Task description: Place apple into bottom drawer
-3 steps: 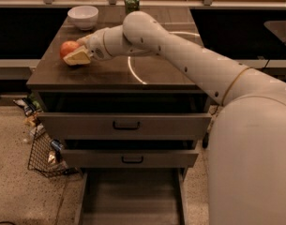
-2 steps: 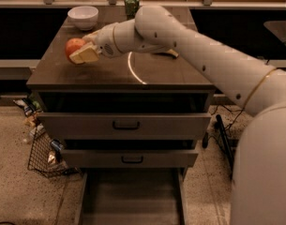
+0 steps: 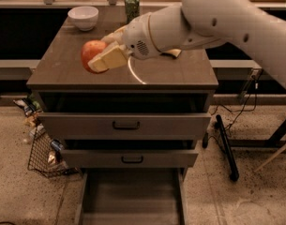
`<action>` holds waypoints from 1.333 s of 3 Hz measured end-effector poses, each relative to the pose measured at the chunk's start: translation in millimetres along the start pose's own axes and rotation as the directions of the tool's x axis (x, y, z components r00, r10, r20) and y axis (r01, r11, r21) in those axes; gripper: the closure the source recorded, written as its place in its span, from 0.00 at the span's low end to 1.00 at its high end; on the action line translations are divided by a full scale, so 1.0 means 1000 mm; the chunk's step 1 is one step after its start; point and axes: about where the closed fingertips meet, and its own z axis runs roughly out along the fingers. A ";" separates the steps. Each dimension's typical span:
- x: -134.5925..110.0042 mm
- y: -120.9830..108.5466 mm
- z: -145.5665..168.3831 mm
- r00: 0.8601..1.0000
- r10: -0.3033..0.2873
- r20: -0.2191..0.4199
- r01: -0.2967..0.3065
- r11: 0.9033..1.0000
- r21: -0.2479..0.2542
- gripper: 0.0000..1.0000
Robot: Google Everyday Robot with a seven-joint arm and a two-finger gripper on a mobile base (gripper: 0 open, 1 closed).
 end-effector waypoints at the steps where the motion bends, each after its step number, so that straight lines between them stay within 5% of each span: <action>1: 0.009 0.067 -0.031 0.999 0.020 -0.046 -0.022 0.999 -0.050 1.00; 2: 0.040 0.127 -0.029 0.991 0.038 -0.129 -0.049 0.995 -0.086 1.00; 3: 0.093 0.166 -0.002 0.970 0.074 -0.233 -0.093 0.993 -0.069 1.00; 4: 0.108 0.173 0.002 0.964 0.085 -0.253 -0.105 0.992 -0.068 1.00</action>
Offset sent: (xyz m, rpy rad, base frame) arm -0.2094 -0.0038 -0.1237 -0.2279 0.2305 0.0428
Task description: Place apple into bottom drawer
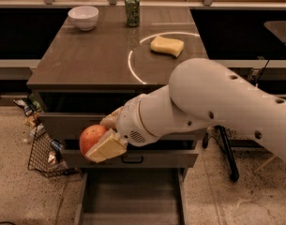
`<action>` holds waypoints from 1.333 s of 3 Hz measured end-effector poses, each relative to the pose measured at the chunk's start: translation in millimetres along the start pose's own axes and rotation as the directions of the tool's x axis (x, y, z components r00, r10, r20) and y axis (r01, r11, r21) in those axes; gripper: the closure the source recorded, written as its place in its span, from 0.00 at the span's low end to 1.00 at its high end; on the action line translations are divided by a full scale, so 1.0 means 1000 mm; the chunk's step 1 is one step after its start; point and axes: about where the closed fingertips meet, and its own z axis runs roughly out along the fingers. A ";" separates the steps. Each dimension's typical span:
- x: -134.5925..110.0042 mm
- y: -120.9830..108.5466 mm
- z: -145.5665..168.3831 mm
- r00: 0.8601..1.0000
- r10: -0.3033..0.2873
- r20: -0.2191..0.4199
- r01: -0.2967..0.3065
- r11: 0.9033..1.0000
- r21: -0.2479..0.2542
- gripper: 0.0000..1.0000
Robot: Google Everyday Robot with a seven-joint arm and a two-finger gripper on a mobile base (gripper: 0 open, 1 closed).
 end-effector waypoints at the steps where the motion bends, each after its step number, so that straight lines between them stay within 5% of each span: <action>1: 0.009 0.000 0.010 1.000 0.011 -0.002 -0.011 1.000 0.012 1.00; 3: 0.143 -0.007 0.092 0.998 -0.034 -0.053 0.035 0.999 0.012 1.00; 4: 0.204 -0.017 0.129 0.998 0.003 -0.057 -0.001 0.999 0.040 1.00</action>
Offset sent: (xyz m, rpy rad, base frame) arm -0.0028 -0.0360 -0.2395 -0.1400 -0.0139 0.0713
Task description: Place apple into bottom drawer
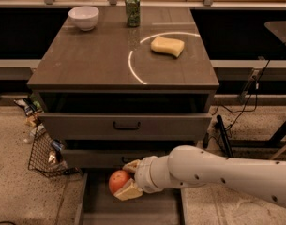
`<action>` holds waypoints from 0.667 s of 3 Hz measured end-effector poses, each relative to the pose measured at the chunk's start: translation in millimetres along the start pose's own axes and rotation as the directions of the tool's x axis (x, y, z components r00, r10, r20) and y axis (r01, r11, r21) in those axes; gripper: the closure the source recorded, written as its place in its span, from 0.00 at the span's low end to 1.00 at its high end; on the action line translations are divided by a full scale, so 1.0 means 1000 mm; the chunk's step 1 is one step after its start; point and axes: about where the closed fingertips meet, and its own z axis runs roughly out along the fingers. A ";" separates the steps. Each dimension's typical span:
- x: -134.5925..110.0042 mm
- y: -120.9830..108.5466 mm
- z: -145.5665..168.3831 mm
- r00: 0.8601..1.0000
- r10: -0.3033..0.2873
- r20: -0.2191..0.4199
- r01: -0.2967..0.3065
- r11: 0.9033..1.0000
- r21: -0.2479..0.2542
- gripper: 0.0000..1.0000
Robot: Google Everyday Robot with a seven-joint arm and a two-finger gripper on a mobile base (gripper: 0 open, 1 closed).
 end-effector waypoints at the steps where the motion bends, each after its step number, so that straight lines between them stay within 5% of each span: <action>1: 0.005 -0.012 0.009 1.000 0.022 0.020 -0.023 0.999 0.043 1.00; 2: 0.003 -0.009 0.007 1.000 0.016 0.016 -0.017 0.999 0.031 1.00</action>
Offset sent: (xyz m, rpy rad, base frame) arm 0.0126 -0.0006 -0.0112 0.0172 -0.0156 -0.0472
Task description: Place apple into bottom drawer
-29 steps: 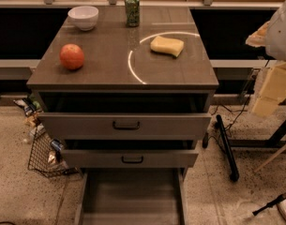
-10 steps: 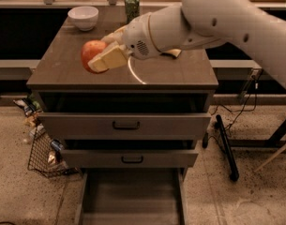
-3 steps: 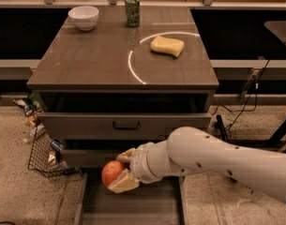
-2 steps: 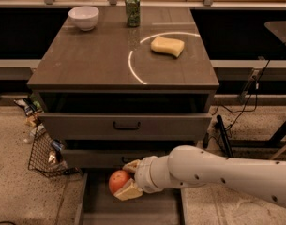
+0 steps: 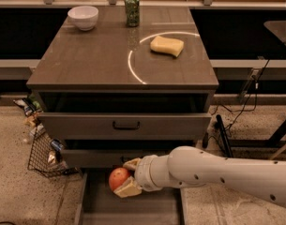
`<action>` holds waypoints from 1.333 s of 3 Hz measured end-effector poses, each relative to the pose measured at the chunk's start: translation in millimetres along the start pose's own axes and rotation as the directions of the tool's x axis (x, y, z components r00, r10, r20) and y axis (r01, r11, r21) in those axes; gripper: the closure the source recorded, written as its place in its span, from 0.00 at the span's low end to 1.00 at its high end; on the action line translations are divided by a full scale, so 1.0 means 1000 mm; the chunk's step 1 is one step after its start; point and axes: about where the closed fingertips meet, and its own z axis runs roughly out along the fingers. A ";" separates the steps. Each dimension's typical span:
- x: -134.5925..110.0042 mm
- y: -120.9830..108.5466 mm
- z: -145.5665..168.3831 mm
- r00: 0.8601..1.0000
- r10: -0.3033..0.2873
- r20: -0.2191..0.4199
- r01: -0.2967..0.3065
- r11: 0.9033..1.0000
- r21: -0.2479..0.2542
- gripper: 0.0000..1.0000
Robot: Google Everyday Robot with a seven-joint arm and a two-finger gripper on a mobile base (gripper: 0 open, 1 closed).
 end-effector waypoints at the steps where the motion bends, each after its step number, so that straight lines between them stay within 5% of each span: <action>1: 0.024 -0.006 0.013 1.000 0.023 -0.020 -0.023 0.999 0.024 1.00; 2: 0.082 -0.030 0.039 0.998 0.062 -0.014 -0.061 0.994 0.094 1.00; 3: 0.157 -0.041 0.077 0.994 0.109 0.015 -0.110 0.986 0.128 1.00; 4: 0.205 -0.037 0.104 0.988 0.156 -0.003 -0.154 0.979 0.130 1.00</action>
Offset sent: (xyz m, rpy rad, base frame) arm 0.0334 -0.0926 -0.2033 0.0179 0.0338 -0.2536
